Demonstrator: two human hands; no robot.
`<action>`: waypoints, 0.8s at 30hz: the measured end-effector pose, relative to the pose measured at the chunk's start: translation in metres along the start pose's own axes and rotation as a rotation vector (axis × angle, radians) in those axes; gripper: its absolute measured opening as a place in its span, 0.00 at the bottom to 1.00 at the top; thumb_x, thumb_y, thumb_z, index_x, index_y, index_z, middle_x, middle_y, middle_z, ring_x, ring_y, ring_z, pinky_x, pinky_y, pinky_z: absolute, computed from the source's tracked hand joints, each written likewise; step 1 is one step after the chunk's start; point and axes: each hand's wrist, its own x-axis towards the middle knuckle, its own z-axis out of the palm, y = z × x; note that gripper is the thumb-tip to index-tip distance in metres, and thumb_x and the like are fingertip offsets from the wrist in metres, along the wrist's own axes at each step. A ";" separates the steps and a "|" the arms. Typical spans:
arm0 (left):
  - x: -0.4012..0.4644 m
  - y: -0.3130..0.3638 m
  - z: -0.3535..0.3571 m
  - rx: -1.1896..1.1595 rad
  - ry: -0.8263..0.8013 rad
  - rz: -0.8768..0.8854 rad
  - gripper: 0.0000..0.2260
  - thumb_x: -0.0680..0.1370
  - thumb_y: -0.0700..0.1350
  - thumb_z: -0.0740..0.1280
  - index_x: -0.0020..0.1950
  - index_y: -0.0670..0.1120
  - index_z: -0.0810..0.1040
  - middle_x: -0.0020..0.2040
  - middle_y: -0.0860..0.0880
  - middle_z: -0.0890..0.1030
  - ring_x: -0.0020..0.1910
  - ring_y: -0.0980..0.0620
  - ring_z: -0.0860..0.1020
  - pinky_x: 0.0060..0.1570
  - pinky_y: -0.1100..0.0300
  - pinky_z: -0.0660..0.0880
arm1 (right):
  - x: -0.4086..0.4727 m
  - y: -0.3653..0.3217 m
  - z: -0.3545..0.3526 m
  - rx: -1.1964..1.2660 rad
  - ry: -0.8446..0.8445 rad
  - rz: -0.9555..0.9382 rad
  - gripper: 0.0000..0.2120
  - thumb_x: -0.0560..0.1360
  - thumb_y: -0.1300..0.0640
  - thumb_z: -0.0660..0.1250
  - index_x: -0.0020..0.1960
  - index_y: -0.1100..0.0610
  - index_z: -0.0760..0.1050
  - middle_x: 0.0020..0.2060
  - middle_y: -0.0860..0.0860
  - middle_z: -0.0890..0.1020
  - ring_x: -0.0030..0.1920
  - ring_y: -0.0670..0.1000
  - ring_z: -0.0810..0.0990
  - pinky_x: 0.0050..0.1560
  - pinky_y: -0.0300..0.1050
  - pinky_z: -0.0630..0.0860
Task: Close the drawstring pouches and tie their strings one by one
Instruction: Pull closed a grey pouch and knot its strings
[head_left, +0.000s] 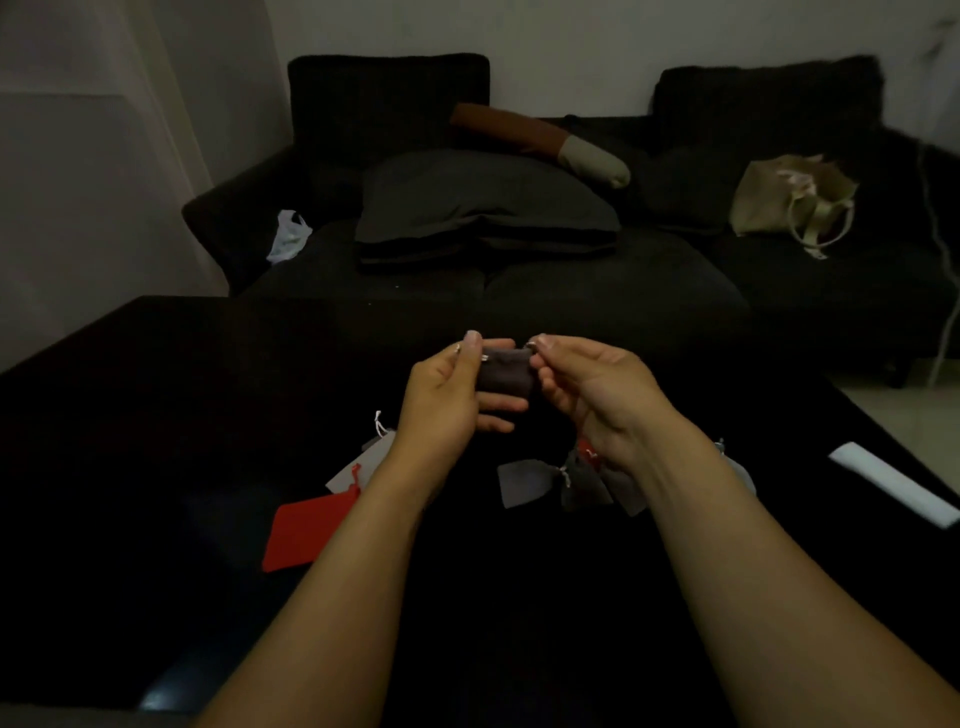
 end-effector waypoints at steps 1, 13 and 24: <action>0.001 0.002 0.003 -0.035 0.011 -0.019 0.17 0.85 0.52 0.53 0.53 0.49 0.81 0.44 0.44 0.86 0.31 0.52 0.83 0.25 0.64 0.76 | -0.001 -0.002 -0.003 -0.025 0.027 -0.044 0.03 0.76 0.62 0.70 0.45 0.60 0.82 0.32 0.51 0.83 0.29 0.42 0.78 0.32 0.31 0.77; 0.006 0.002 0.044 -0.604 0.120 -0.234 0.19 0.85 0.54 0.52 0.43 0.46 0.74 0.42 0.48 0.86 0.24 0.58 0.70 0.20 0.68 0.62 | -0.012 -0.020 -0.022 0.265 -0.001 -0.044 0.15 0.84 0.51 0.56 0.41 0.57 0.69 0.44 0.59 0.86 0.27 0.46 0.77 0.24 0.35 0.69; 0.011 0.002 0.057 -0.106 0.051 0.005 0.27 0.84 0.51 0.56 0.26 0.48 0.74 0.46 0.48 0.86 0.50 0.47 0.83 0.52 0.51 0.78 | -0.008 -0.021 -0.030 0.015 0.196 -0.197 0.18 0.84 0.50 0.54 0.37 0.54 0.64 0.24 0.47 0.65 0.22 0.44 0.60 0.23 0.37 0.58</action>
